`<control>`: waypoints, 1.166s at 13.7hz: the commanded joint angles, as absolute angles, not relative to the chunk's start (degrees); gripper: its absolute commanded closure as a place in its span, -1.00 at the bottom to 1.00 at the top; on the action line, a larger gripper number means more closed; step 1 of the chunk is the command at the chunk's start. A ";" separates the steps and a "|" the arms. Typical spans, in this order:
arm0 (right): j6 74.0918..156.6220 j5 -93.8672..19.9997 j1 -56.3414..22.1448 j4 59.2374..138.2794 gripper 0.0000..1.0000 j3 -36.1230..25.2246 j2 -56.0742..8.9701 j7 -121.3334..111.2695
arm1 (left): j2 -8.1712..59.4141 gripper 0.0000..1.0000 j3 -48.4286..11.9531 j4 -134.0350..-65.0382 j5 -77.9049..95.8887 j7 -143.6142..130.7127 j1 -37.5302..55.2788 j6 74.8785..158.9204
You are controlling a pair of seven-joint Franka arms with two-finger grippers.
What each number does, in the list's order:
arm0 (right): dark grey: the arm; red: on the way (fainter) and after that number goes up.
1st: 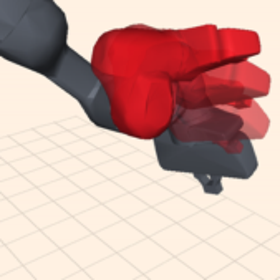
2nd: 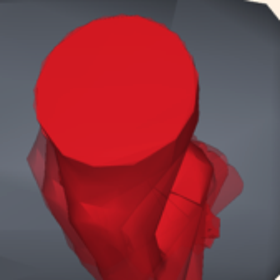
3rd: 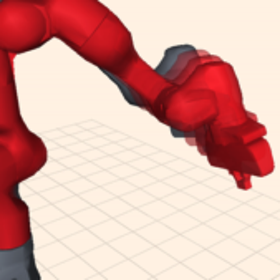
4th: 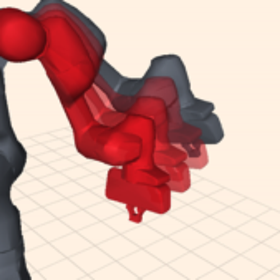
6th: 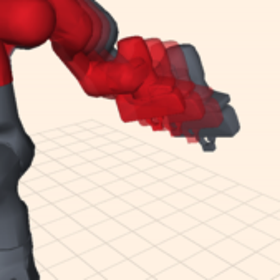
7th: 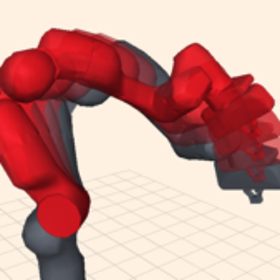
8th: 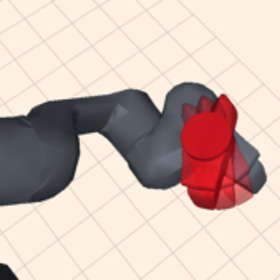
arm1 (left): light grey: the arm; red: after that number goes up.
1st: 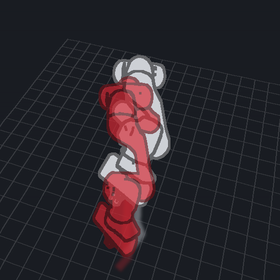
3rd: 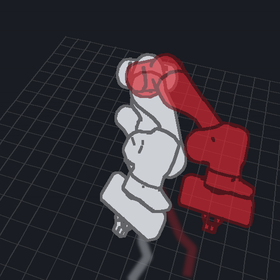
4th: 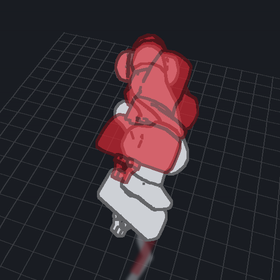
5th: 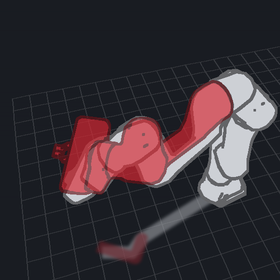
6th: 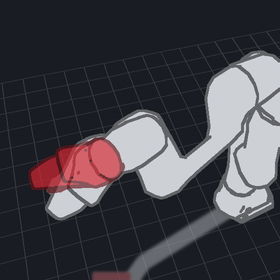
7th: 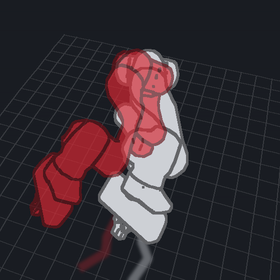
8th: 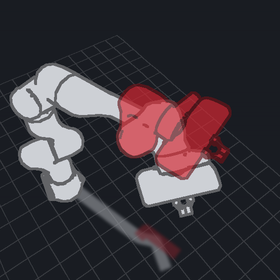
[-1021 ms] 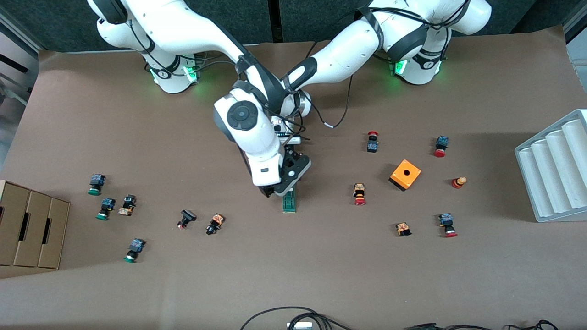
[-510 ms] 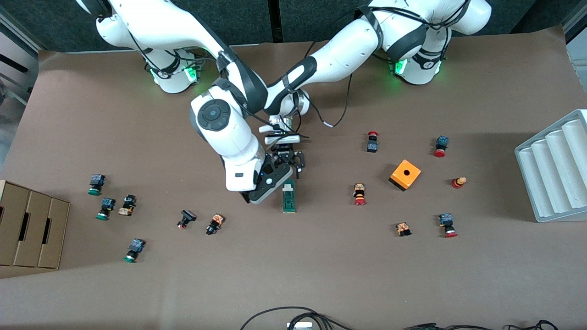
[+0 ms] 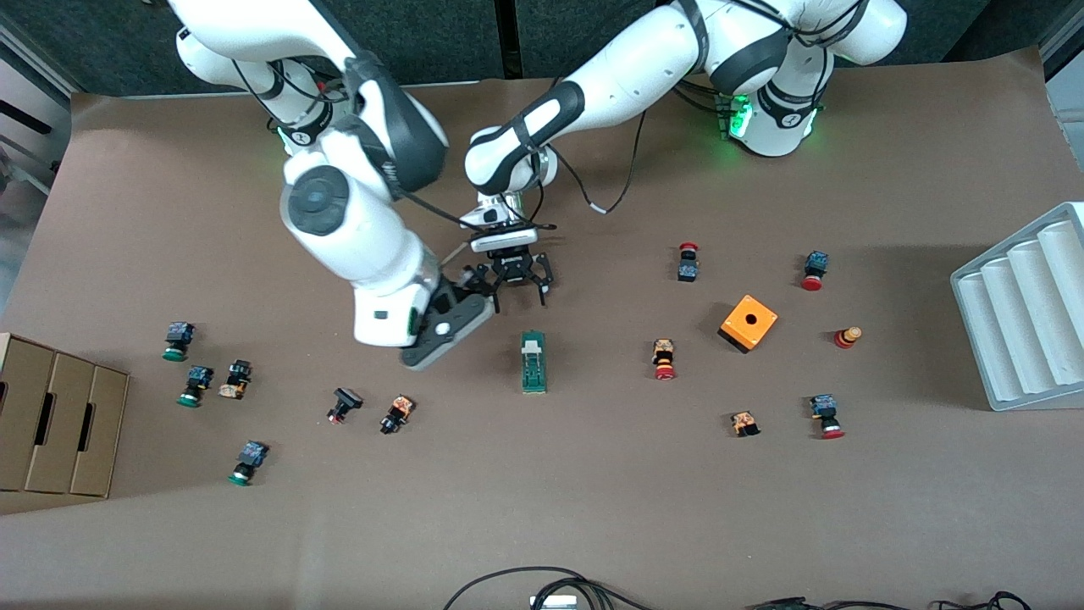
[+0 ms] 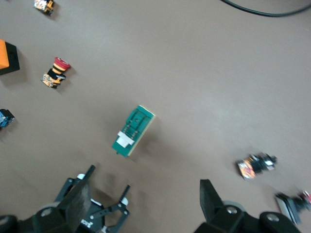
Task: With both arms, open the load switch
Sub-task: 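Withdraw the right gripper while the left gripper releases the switch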
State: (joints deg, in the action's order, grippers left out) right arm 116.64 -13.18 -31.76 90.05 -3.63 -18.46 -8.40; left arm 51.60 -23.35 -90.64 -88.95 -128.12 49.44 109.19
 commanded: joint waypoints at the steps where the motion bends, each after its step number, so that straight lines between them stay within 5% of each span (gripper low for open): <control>1: 111.56 -21.49 -25.69 91.05 -1.00 -3.08 -15.47 -8.61 | 47.74 -1.00 -23.47 -91.05 -82.55 -121.57 49.83 108.28; 10: 102.31 -24.26 -11.00 90.79 -1.00 -3.16 -14.59 -9.40 | 41.32 -1.00 -23.64 -90.88 -66.55 -83.37 49.66 101.00; 16: 103.18 -9.52 -7.21 90.97 -1.00 -3.25 -13.98 -12.30 | 37.71 -1.00 -25.49 -90.88 -59.78 -57.95 49.48 90.80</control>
State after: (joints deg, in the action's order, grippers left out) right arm 103.05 -13.63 -8.05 90.20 -3.78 -15.63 -11.81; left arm 40.08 -25.21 -90.43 -62.42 -64.76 49.42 93.24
